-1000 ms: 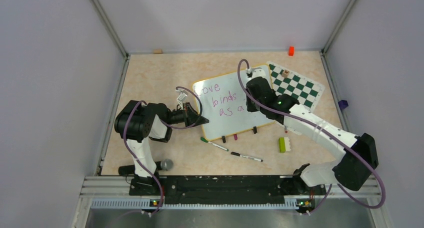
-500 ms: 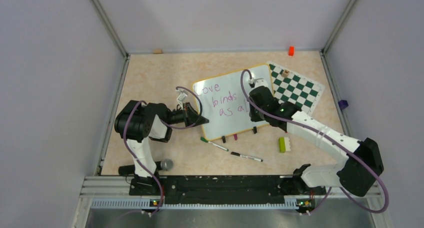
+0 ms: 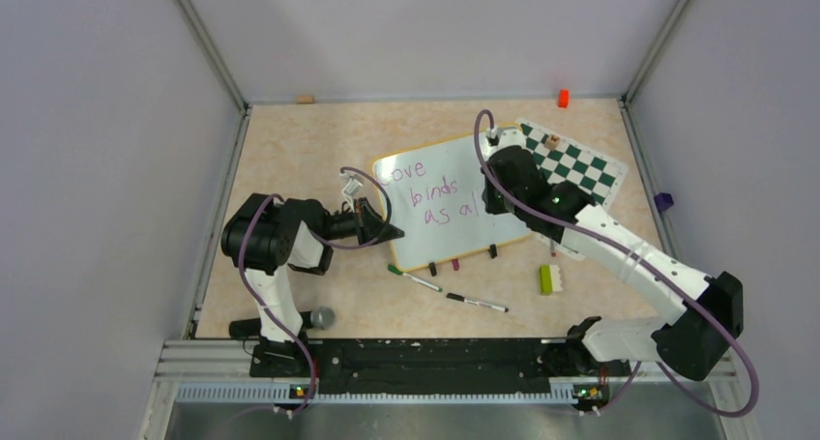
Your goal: Write a sentence on the whiteboard
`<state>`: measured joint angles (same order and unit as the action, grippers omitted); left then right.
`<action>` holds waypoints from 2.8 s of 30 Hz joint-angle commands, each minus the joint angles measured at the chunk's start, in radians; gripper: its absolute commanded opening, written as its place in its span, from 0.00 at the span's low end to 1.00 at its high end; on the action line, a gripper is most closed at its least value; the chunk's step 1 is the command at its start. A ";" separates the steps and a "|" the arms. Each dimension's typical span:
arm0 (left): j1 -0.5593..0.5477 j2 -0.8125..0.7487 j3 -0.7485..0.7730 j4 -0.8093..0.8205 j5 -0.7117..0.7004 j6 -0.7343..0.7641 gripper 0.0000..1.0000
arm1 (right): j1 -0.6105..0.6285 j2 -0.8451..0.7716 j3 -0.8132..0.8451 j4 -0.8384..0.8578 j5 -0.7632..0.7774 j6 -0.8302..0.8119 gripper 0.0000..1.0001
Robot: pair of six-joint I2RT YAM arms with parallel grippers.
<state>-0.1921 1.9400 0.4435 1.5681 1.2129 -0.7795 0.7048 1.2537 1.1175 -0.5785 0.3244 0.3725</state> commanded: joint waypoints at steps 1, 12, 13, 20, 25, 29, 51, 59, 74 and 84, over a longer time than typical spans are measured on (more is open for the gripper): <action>-0.030 0.023 -0.012 0.052 0.106 0.080 0.00 | -0.026 0.026 0.065 0.026 0.039 -0.029 0.00; -0.031 0.024 -0.011 0.052 0.106 0.079 0.00 | -0.055 0.071 0.046 0.075 0.024 -0.034 0.00; -0.030 0.024 -0.011 0.052 0.105 0.079 0.00 | -0.057 0.074 0.042 0.076 0.024 -0.034 0.00; -0.030 0.021 -0.011 0.052 0.106 0.079 0.00 | -0.059 0.048 0.005 0.068 0.016 -0.032 0.00; -0.030 0.019 -0.012 0.052 0.106 0.079 0.00 | -0.057 0.009 -0.045 0.045 -0.009 -0.019 0.00; -0.030 0.017 -0.014 0.052 0.106 0.079 0.00 | -0.057 -0.018 -0.088 0.028 -0.034 -0.007 0.00; -0.030 -0.005 -0.022 0.052 0.091 0.071 0.18 | -0.057 -0.156 -0.052 -0.037 -0.058 0.021 0.00; -0.028 -0.028 -0.033 0.052 0.100 0.058 0.62 | -0.058 -0.190 -0.059 -0.054 -0.068 0.032 0.00; 0.069 -0.264 -0.183 0.031 0.001 0.143 0.99 | -0.057 -0.250 0.013 -0.083 -0.103 0.000 0.00; 0.108 -0.874 -0.175 -0.993 -0.352 0.477 0.98 | -0.058 -0.289 0.031 -0.092 -0.115 -0.028 0.00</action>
<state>-0.0834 1.3159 0.2405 1.0901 1.0725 -0.5194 0.6579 0.9928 1.1149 -0.6777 0.2184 0.3622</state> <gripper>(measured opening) 0.985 0.095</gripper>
